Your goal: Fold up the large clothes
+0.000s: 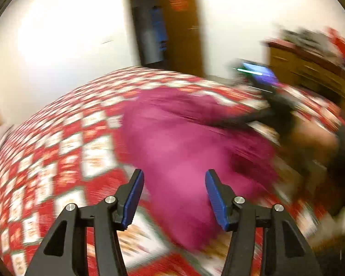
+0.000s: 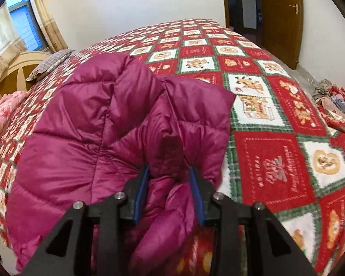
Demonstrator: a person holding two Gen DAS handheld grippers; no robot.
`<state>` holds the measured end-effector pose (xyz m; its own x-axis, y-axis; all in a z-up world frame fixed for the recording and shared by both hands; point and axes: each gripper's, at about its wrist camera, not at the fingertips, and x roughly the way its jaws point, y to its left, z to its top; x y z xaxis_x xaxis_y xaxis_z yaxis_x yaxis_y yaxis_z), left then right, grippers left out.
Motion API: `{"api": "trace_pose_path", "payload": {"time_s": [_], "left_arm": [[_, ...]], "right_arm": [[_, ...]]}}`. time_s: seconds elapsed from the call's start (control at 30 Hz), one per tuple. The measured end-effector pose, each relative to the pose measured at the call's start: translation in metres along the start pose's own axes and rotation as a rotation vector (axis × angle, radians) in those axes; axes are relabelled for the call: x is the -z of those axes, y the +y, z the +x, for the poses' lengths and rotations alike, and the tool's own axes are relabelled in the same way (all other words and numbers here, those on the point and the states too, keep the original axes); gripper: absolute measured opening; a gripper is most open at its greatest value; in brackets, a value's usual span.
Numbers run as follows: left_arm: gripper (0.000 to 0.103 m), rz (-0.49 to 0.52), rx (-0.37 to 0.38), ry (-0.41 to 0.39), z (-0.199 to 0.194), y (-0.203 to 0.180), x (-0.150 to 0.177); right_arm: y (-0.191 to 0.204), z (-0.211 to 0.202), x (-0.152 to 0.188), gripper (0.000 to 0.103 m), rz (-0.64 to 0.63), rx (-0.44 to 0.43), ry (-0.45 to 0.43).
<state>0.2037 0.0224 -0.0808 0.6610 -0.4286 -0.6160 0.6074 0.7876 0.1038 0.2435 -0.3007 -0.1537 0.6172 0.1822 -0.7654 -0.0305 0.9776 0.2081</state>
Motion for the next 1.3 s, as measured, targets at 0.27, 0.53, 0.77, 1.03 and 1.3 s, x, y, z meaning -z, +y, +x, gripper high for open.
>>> {"api": "trace_pose_path", "payload": {"time_s": [0.27,0.53,0.77,1.03,1.3], "left_arm": [[0.058,-0.193,-0.212,0.097,0.105,0.071,-0.063],[0.058,-0.183,-0.352,0.123,0.152,0.055,-0.058],[0.059,-0.192,-0.314,0.141,0.162,0.057,-0.058],[0.066,-0.164,-0.340,0.170,0.178,0.049,-0.065],[0.071,-0.138,-0.362,0.179,0.202,0.051,-0.065]], "right_arm": [[0.006,-0.082,-0.053,0.042,0.115,0.004,-0.098],[0.027,-0.006,-0.080,0.050,0.412,-0.107,-0.013],[0.013,0.027,-0.041,0.036,0.278,0.225,-0.109],[-0.009,0.051,-0.034,0.051,0.248,0.213,-0.100],[-0.001,0.057,-0.031,0.052,0.192,0.241,-0.073]]}}
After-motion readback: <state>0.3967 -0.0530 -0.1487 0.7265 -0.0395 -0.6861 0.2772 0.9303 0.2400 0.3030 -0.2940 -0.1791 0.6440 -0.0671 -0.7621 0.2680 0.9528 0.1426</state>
